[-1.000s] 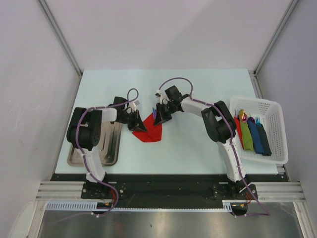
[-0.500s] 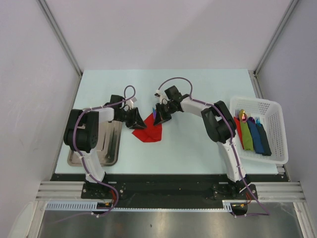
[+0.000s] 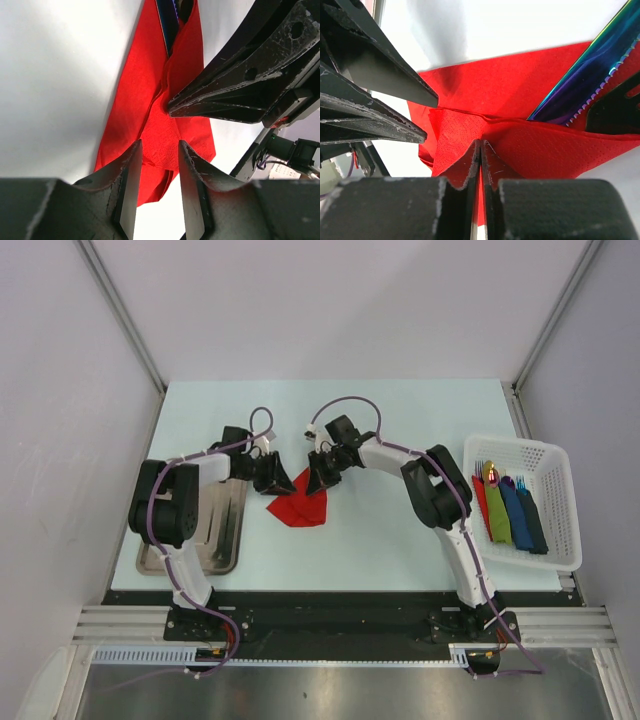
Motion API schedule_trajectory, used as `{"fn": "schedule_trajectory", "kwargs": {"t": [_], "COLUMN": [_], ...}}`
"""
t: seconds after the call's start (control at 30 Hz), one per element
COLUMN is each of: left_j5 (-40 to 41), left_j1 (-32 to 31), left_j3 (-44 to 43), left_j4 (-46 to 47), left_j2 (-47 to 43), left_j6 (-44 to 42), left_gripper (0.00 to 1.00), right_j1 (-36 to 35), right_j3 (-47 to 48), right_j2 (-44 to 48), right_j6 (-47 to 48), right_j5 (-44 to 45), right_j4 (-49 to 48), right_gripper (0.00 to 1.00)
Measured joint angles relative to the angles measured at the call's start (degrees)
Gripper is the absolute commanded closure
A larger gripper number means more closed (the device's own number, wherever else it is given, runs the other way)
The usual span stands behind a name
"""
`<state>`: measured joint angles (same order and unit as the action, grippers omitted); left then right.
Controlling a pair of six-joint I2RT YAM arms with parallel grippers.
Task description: Place the utensils on the paper napkin and roll it up
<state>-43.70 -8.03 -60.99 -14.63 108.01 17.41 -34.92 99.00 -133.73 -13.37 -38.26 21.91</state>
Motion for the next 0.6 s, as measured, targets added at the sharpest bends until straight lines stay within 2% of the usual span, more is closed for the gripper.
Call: {"fn": "schedule_trajectory", "kwargs": {"t": [0.17,0.33,0.6], "left_j5": [-0.1,0.2,4.2], "left_j1": [-0.4,-1.4,-1.7], "left_j3": [0.0,0.0,0.0], "left_j4": [-0.1,-0.2,-3.2], "left_j2": [0.0,0.0,0.0], "left_j6": [-0.1,-0.5,-2.1], "left_gripper": [0.61,0.57,0.56], "right_j1": [-0.1,-0.1,0.1], "right_j3": [0.2,0.3,-0.1], "right_j2": [-0.1,-0.3,-0.4], "right_j6": [0.6,0.6,0.5], "right_j5": [0.1,-0.8,-1.8], "right_j4": [0.4,0.2,-0.6], "right_gripper": [0.95,0.94,0.94]}}
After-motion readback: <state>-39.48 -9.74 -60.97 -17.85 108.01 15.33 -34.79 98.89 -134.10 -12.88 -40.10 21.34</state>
